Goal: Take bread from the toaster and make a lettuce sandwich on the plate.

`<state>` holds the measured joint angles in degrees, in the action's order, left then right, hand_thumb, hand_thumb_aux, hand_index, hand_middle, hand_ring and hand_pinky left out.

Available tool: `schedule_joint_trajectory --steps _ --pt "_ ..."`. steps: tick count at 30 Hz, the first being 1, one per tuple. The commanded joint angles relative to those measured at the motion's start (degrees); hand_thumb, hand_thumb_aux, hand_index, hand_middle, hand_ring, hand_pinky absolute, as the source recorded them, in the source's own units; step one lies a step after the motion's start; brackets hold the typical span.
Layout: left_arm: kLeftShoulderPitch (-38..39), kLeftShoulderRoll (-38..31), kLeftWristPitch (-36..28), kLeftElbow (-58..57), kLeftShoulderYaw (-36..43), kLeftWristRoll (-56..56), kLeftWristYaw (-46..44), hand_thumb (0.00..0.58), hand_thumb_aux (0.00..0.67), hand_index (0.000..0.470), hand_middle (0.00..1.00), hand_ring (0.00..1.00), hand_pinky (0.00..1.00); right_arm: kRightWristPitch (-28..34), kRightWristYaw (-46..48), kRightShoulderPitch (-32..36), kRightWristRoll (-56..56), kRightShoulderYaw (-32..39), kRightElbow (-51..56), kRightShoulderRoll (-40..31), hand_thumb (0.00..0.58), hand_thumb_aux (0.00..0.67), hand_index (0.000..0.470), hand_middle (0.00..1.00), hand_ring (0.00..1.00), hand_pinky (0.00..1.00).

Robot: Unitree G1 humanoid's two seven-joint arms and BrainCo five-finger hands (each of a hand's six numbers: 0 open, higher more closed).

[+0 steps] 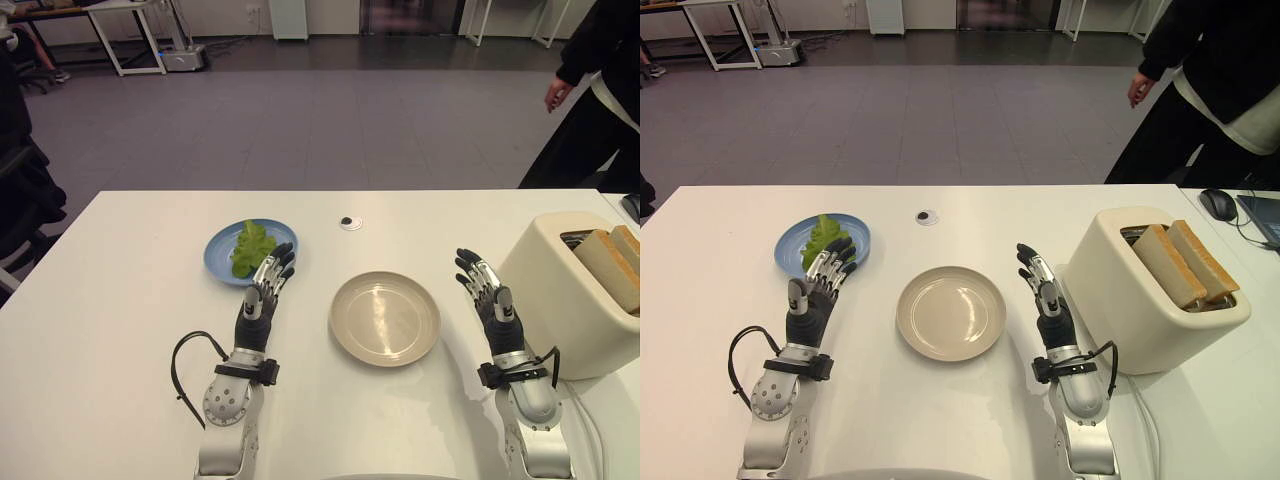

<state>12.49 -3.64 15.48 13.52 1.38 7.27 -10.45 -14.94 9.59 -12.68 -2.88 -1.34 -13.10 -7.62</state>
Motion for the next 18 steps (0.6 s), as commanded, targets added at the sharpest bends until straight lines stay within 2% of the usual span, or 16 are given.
schedule_joint_trajectory --steps 1,13,18 --pt "-0.46 -0.81 -1.47 -0.18 0.01 -0.95 -0.06 0.0 0.0 0.0 0.0 0.0 0.0 -1.51 -1.74 0.58 1.37 -0.85 1.75 0.58 0.0 0.0 0.0 0.0 0.0 0.0" --pt "0.13 -1.34 -2.31 -1.32 0.22 -3.13 0.81 0.0 0.0 0.0 0.0 0.0 0.0 0.38 0.2 0.39 -7.26 -4.14 6.41 1.58 0.0 0.0 0.0 0.0 0.0 0.0" --pt "0.25 -1.16 -2.06 -1.35 0.29 -3.35 1.03 0.0 0.0 0.0 0.0 0.0 0.0 0.57 0.26 0.36 -0.65 -2.51 -2.48 -1.25 0.0 0.0 0.0 0.0 0.0 0.0"
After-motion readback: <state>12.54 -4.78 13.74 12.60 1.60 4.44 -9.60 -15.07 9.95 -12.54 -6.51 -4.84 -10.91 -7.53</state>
